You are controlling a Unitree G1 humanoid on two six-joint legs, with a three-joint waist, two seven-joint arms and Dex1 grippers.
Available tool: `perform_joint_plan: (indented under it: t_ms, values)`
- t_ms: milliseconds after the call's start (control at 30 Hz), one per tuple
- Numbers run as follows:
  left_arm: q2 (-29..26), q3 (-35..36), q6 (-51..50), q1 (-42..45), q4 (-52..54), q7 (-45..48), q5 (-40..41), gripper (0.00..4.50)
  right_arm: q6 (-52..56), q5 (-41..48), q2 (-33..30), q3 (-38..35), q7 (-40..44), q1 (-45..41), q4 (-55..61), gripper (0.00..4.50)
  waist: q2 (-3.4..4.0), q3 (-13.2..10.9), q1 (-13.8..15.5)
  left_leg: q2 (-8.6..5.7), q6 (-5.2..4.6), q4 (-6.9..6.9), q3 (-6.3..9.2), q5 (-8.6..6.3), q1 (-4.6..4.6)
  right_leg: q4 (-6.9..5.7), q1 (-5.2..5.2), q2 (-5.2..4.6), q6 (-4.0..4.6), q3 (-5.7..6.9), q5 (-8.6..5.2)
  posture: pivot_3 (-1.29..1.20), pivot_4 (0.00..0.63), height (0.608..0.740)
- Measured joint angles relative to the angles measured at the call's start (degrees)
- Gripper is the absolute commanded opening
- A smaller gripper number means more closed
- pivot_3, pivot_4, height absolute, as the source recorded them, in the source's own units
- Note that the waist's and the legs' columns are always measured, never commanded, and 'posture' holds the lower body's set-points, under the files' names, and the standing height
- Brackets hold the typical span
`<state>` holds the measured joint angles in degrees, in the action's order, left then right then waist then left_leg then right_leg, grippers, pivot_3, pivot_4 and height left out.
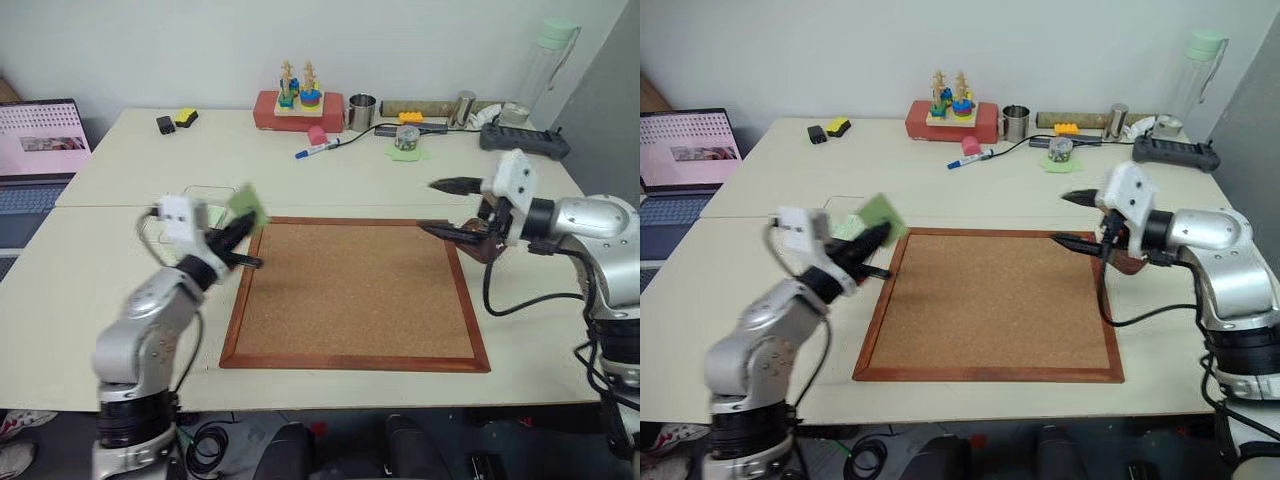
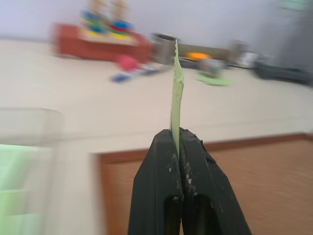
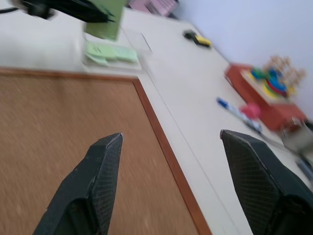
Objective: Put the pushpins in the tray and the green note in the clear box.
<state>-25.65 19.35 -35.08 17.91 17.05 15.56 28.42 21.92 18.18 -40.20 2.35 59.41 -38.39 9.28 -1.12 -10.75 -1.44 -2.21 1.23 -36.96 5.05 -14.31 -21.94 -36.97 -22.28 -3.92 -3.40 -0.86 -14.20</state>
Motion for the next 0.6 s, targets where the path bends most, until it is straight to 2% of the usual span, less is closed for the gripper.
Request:
perform_joint_plan:
  t_ms: [167, 333, 433, 533, 600]
  values:
    - [-3.95, 1.67, 5.36, 4.78, -10.01, -2.83, -6.71, 0.0, 2.81, 0.99, 0.84, 3.28, 0.49, -0.65, 2.14, 3.33, -0.02, 0.0, 1.59, -0.1, 0.0, 0.01, 0.09, -0.01, -0.12, 0.05, -0.05, -0.09, -0.03, 0.09, 0.02, 0.0, 0.15, 0.74]
    - [-5.22, -1.62, 9.32, 9.87, -21.52, -2.72, -12.09, 0.0, 3.01, 0.94, 1.01, 3.6, 0.5, -0.52, 2.01, 3.33, -0.03, -0.01, 1.57, -0.09, 0.02, 0.05, 0.13, -0.01, -0.31, 0.03, -0.23, -0.09, -0.02, 0.14, 0.02, 0.0, 0.15, 0.74]
    - [-5.33, -3.04, 10.64, 12.63, -26.37, -0.97, -13.1, 0.0, 3.13, 0.94, 1.28, 3.64, 0.31, -0.17, 2.04, 3.33, -0.04, -0.01, 1.34, -0.09, 0.16, 0.01, 0.11, 0.09, -0.7, -0.09, -0.69, -0.09, -0.02, 0.11, 0.04, 0.0, 0.15, 0.74]
    - [-5.39, -4.47, 10.91, 13.22, -29.06, 0.61, -13.68, 0.48, 3.69, 0.95, 1.34, 3.64, 0.17, 1.16, 2.25, 3.37, -0.05, 0.01, 1.26, -0.09, 0.28, 0.0, 0.05, 0.16, -0.95, -0.17, -1.02, -0.1, -0.01, 0.06, 0.06, 0.0, 0.15, 0.74]
    - [-5.39, -5.18, 10.95, 13.22, -30.25, 1.23, -14.44, 0.95, 4.03, 0.95, 1.31, 3.64, 0.16, 1.64, 2.25, 3.37, -0.05, 0.01, 1.1, -0.09, 0.28, 0.01, -0.01, 0.16, -0.96, -0.16, -1.06, -0.1, -0.01, 0.02, 0.06, 0.0, 0.15, 0.74]
